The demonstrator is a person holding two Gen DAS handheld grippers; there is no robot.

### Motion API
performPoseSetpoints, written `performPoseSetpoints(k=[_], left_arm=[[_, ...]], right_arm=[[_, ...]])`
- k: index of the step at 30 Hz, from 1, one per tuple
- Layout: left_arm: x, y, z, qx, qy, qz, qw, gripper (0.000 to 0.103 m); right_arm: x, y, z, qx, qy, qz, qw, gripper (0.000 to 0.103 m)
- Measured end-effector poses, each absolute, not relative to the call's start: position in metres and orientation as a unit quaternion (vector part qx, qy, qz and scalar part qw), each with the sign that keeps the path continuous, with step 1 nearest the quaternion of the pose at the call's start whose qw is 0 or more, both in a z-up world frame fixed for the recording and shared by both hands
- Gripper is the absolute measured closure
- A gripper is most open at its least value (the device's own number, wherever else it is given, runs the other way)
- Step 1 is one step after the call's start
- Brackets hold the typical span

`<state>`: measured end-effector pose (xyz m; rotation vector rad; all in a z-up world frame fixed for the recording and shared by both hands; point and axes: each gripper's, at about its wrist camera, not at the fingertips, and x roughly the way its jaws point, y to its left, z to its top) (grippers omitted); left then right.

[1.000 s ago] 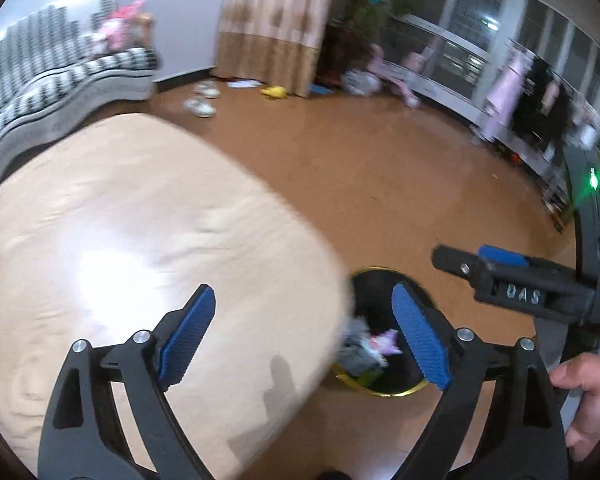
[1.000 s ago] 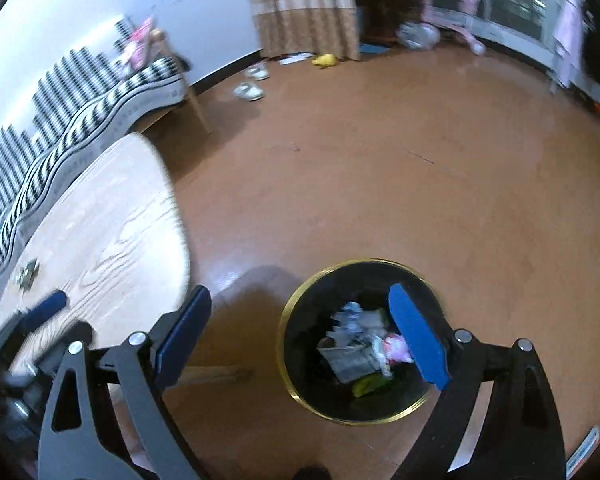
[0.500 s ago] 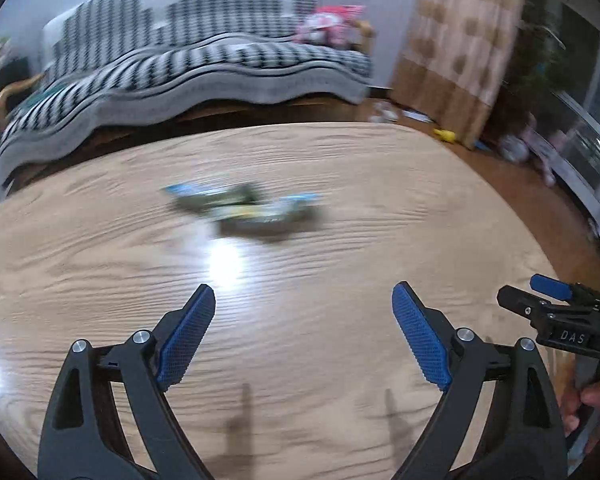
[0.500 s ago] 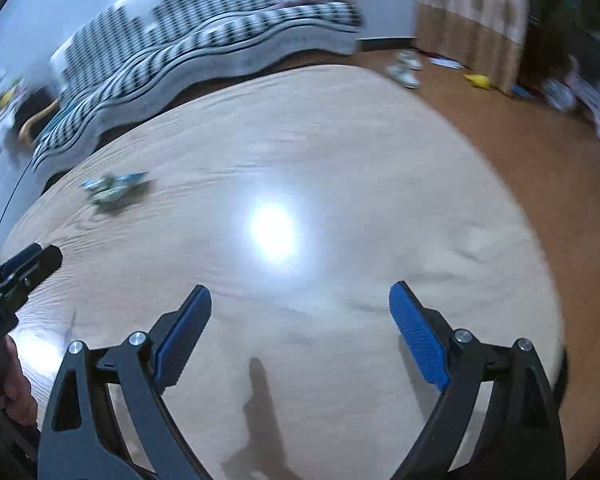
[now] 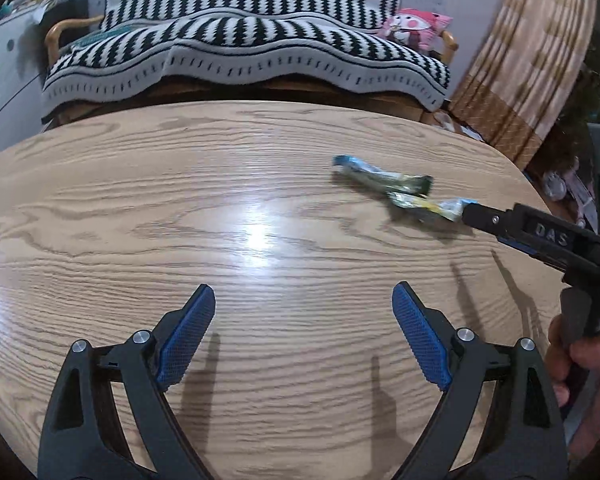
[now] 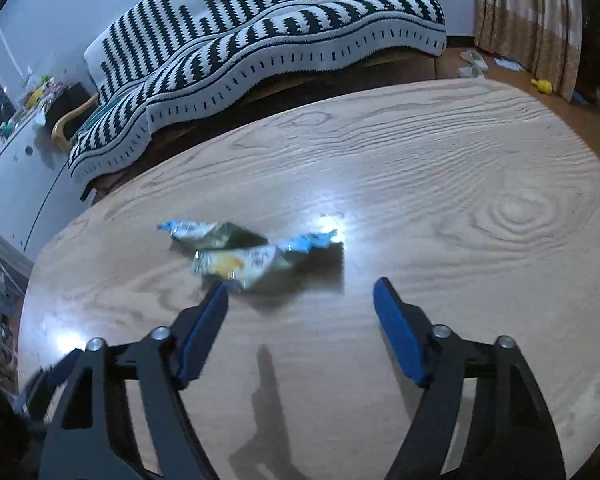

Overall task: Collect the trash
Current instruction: 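Grasp the blue-yellow snack wrapper with the right gripper while the left gripper grasps the blue-white wrapper, then carry both wrappers over the black bin with both tools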

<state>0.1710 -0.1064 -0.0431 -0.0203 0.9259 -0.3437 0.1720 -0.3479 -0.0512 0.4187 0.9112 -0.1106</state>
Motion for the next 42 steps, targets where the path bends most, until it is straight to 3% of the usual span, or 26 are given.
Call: performPoseSetpoints(k=[5,9,11,12,24,31,32,33,38,39,42], left_arm=[[0.186,-0.106,-0.047,-0.025,0.450,-0.155,0.879,0.015],[0.198,-0.119,-0.048,-0.023,0.449,-0.149,0.881,0.015],[0.206,-0.129,-0.045,-0.015,0.444,-0.150,0.883,0.015],[0.210,-0.134,-0.043,-0.014,0.441,-0.148,0.885,0.013],[0.269,-0.192,-0.057,-0.096,0.485,-0.118,0.861,0.010],[0.278,-0.224,-0.062,-0.071,0.485,-0.088,0.867,0.007],[0.277,-0.227,-0.063,-0.066,0.483,-0.083,0.869,0.011],[0.274,-0.231,-0.062,-0.053,0.478,-0.074,0.873,0.027],[0.258,-0.242,-0.059,-0.024,0.469,-0.075,0.880,0.082],[0.254,-0.243,-0.059,-0.023,0.471,-0.079,0.878,0.089],[0.236,-0.243,-0.059,-0.025,0.473,-0.093,0.876,0.093]], right_arm=[[0.195,-0.353,-0.060,0.215,0.437,-0.058,0.872,0.045],[0.202,-0.358,-0.064,0.223,0.438,-0.050,0.869,0.064],[0.202,-0.360,-0.066,0.225,0.441,-0.038,0.868,0.081],[0.200,-0.361,-0.066,0.220,0.441,-0.035,0.869,0.083],[0.131,-0.389,-0.063,0.183,0.448,-0.025,0.875,0.084],[0.094,-0.416,-0.061,0.162,0.451,-0.037,0.877,0.084],[0.089,-0.421,-0.061,0.162,0.451,-0.041,0.877,0.084],[0.085,-0.424,-0.060,0.163,0.451,-0.044,0.877,0.084],[0.058,-0.447,-0.053,0.167,0.447,-0.066,0.877,0.084],[0.052,-0.451,-0.051,0.167,0.445,-0.069,0.877,0.084],[0.026,-0.465,-0.044,0.167,0.441,-0.084,0.878,0.084]])
